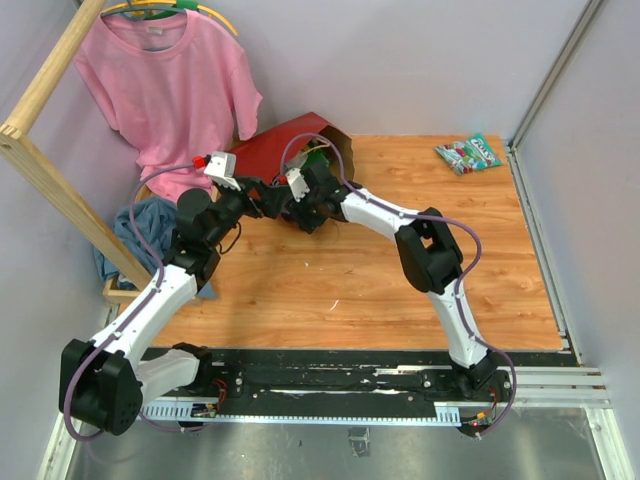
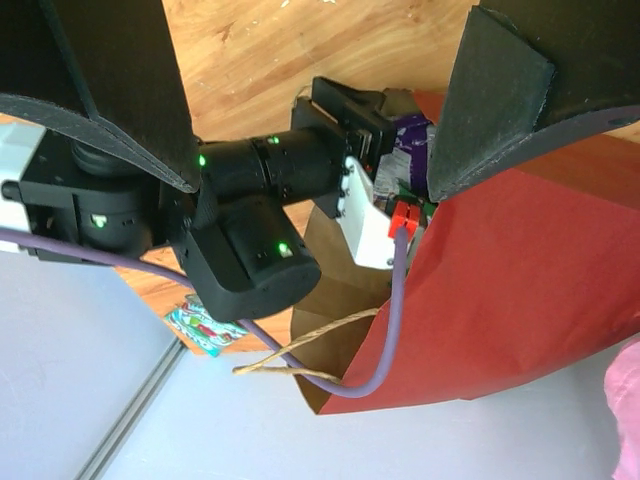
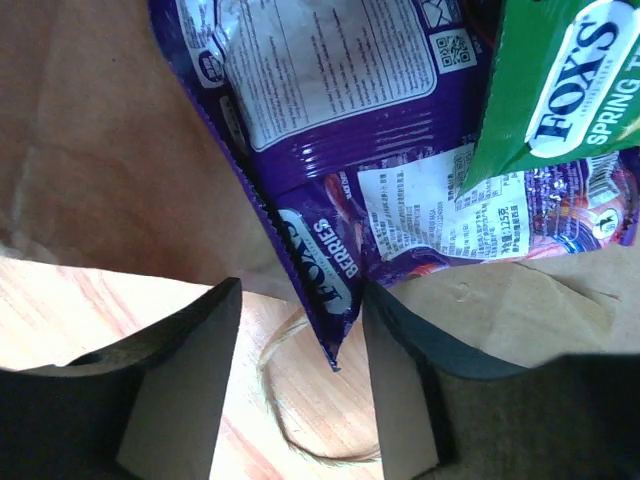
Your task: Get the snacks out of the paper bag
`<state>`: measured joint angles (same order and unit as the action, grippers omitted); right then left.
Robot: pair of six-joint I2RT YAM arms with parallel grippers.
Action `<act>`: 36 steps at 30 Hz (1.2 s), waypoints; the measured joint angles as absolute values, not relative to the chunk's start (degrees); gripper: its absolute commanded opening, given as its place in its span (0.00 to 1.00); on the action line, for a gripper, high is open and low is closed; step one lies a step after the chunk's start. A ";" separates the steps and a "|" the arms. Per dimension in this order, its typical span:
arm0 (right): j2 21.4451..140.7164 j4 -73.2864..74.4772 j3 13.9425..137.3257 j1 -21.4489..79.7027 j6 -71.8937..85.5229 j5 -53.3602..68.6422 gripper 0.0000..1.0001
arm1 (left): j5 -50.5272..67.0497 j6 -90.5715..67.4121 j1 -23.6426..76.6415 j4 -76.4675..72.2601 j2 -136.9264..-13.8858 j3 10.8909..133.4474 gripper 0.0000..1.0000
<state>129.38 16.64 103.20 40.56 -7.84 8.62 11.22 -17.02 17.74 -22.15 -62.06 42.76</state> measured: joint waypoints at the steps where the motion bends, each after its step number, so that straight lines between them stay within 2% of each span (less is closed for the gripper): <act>1: 130.39 17.72 104.66 40.07 -8.32 9.87 0.38 | 11.09 -16.91 17.69 -22.13 -62.04 42.63 1.00; 5: 133.03 21.52 109.03 38.11 -10.22 14.48 0.02 | 10.90 -16.69 17.67 -21.89 -62.04 42.48 1.00; 6: 133.01 21.76 109.03 37.43 -10.13 15.46 0.01 | 10.81 -16.62 17.67 -21.85 -62.04 42.48 1.00; 13: 127.44 19.05 100.33 34.46 -8.93 20.78 0.01 | 10.28 -16.53 17.63 -21.71 -62.11 42.41 1.00; 23: 109.30 15.53 89.10 33.61 -6.39 26.87 0.01 | 8.54 -16.56 17.32 -21.63 -62.81 42.41 1.00; 36: 91.64 13.74 77.41 33.58 -3.03 26.81 0.01 | 5.80 -16.58 16.95 -20.67 -63.11 42.41 1.00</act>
<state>91.64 13.74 77.41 33.58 -3.03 26.81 5.80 -16.58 16.95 -20.67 -63.11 42.41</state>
